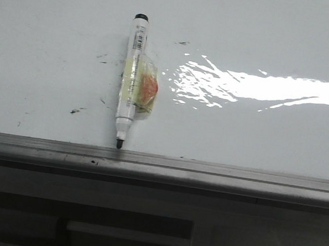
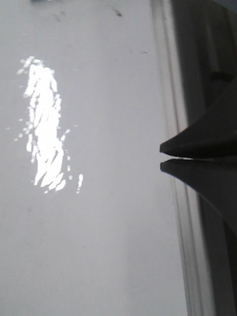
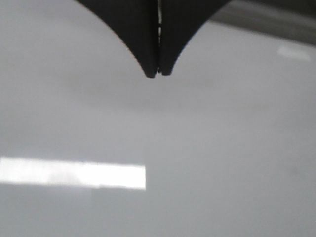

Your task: Write number 5 on whiteboard

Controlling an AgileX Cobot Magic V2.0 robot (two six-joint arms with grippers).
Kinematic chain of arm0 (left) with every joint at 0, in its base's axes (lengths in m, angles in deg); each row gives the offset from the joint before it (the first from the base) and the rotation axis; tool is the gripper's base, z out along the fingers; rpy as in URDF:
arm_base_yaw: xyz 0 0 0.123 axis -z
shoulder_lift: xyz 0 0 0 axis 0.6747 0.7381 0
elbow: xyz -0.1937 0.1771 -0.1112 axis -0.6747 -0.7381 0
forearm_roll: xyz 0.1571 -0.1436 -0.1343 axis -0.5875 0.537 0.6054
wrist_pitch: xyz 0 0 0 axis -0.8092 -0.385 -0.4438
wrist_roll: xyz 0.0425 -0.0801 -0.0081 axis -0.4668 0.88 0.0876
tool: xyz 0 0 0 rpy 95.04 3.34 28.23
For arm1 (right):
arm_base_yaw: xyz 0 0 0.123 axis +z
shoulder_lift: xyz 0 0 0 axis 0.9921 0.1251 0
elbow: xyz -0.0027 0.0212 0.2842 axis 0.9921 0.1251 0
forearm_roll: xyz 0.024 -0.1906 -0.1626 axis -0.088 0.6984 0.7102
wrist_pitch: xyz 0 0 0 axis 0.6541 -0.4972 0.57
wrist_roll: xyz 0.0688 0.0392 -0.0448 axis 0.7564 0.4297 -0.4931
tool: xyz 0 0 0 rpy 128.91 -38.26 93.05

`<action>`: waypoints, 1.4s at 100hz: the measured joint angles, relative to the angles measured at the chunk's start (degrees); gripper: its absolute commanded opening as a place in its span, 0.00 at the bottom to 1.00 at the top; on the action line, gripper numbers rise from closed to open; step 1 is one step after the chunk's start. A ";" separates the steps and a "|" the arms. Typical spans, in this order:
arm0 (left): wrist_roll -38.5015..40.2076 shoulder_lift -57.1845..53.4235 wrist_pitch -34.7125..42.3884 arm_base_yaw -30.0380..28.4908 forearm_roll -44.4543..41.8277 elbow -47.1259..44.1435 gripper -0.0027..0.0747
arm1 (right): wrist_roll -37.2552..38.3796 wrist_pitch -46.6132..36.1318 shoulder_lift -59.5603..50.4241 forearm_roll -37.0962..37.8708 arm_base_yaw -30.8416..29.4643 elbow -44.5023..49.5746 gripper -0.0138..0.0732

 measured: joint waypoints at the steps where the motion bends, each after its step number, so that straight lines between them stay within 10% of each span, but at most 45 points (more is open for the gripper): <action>1: 0.00 0.00 0.29 0.00 0.72 0.00 0.01 | 0.00 -1.42 0.00 0.10 0.00 0.00 0.08; 22: 0.09 0.00 6.30 0.00 21.47 0.00 0.01 | 5.30 -18.23 0.00 0.10 0.00 0.00 0.08; 40: 0.20 0.00 8.10 0.00 39.70 0.11 0.01 | 10.32 -14.07 0.00 -5.78 0.00 -0.11 0.09; 78: -4.75 10.50 -4.61 0.00 19.05 16.75 0.01 | 11.26 2.97 3.74 -6.60 0.00 -14.81 0.09; 91: -5.48 22.47 -11.02 0.00 15.24 22.69 0.21 | 8.62 7.56 8.11 -6.60 0.76 -19.34 0.15; 107: -10.33 34.88 -14.73 0.00 17.52 28.17 0.58 | 2.60 13.20 12.80 -6.60 5.03 -23.73 0.47; 118: -16.77 41.85 -15.31 0.73 23.51 30.76 0.56 | 1.35 16.86 15.86 -6.60 8.82 -25.79 0.64; 140: -25.27 51.69 -12.45 10.50 34.37 32.68 0.55 | 1.09 18.46 20.02 -6.60 14.28 -26.64 0.65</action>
